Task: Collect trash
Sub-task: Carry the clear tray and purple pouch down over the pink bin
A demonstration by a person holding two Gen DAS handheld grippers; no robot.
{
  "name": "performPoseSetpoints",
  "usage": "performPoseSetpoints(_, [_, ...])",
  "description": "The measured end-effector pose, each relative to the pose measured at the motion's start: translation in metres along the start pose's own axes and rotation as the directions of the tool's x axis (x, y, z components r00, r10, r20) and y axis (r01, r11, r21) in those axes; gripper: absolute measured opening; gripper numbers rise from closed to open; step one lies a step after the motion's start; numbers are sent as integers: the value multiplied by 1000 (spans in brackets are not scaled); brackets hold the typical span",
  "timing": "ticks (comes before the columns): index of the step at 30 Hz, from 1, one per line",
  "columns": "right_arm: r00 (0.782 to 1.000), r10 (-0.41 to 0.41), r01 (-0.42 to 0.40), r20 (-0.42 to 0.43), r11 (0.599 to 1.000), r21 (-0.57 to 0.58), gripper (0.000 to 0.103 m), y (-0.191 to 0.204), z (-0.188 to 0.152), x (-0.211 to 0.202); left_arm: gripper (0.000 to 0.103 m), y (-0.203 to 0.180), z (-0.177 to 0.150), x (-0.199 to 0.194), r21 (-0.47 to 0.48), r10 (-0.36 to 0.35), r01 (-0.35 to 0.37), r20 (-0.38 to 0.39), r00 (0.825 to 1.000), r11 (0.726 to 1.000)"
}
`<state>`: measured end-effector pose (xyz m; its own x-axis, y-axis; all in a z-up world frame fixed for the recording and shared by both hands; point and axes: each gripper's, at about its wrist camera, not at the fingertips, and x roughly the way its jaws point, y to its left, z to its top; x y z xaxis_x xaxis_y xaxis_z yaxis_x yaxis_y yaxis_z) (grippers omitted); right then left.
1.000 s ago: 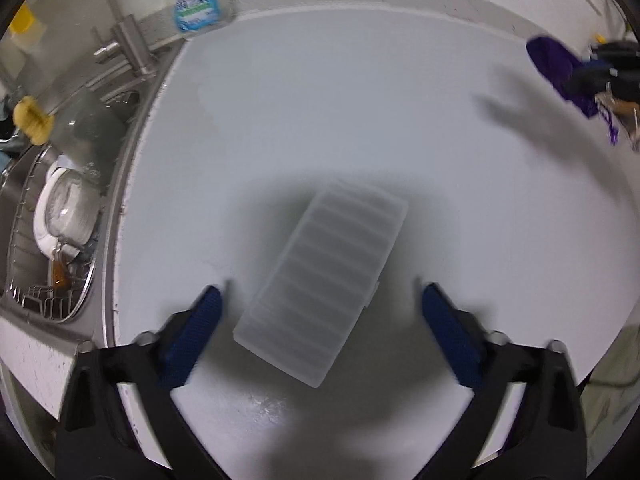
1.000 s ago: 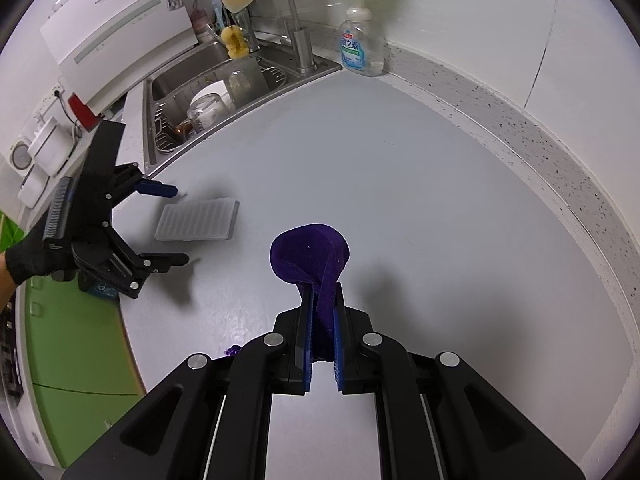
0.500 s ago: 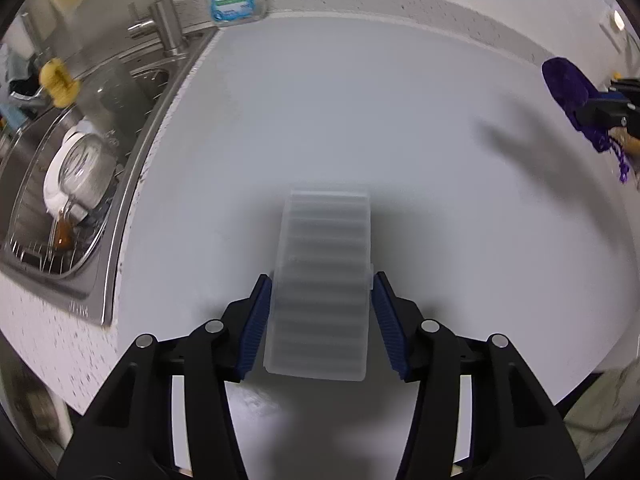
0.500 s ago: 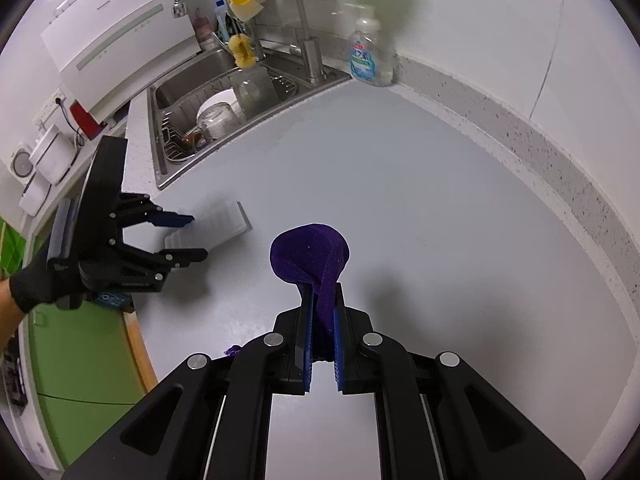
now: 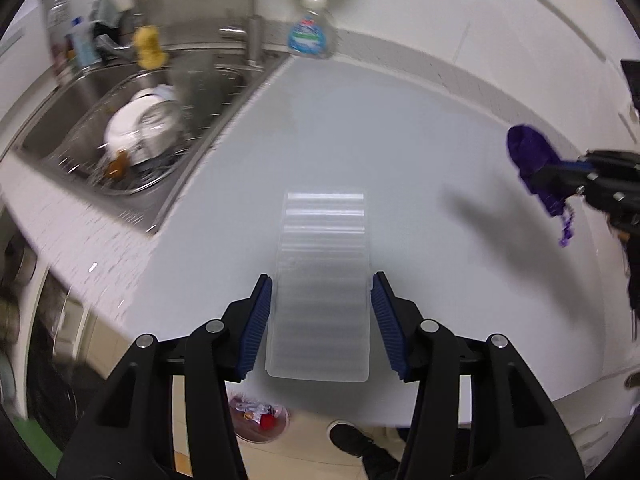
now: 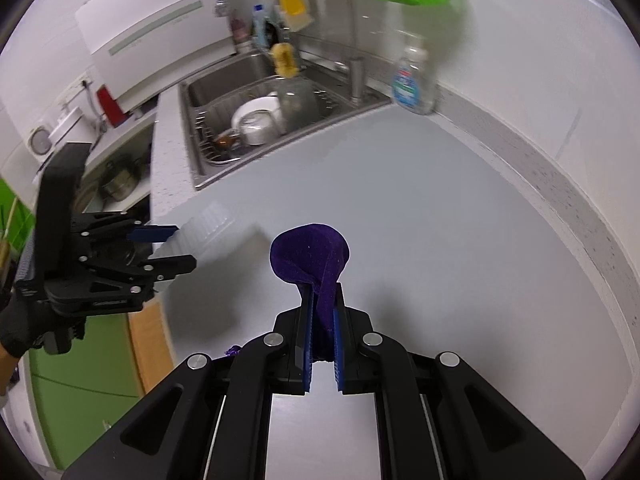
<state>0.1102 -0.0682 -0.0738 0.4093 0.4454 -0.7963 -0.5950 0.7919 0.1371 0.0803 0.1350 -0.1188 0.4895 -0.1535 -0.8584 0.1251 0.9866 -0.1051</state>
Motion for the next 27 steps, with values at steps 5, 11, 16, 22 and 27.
performPoseSetpoints(5, [998,60,-59,8,995,-75,8,35,2,1,51,11,-30,-48,-105,65,-60,44,997,993])
performPoseSetpoints(11, [986,165,-164,-12,967,-196,8,99,1,10,51,32,-85,-97,-236,156,-139,58,986,962])
performPoseSetpoints(16, [968,243,-251,-65,926,-283,8,156,-9,26,51,54,-144,-123,-373,224,-194,38,974,907])
performPoseSetpoints(22, [938,307,-347,-163,865,-364,8,219,-34,62,51,76,-215,-126,-512,288,-257,-19,957,820])
performPoseSetpoints(27, [910,324,-405,-258,823,-399,8,262,-62,107,51,94,-270,-113,-617,309,-275,-54,949,737])
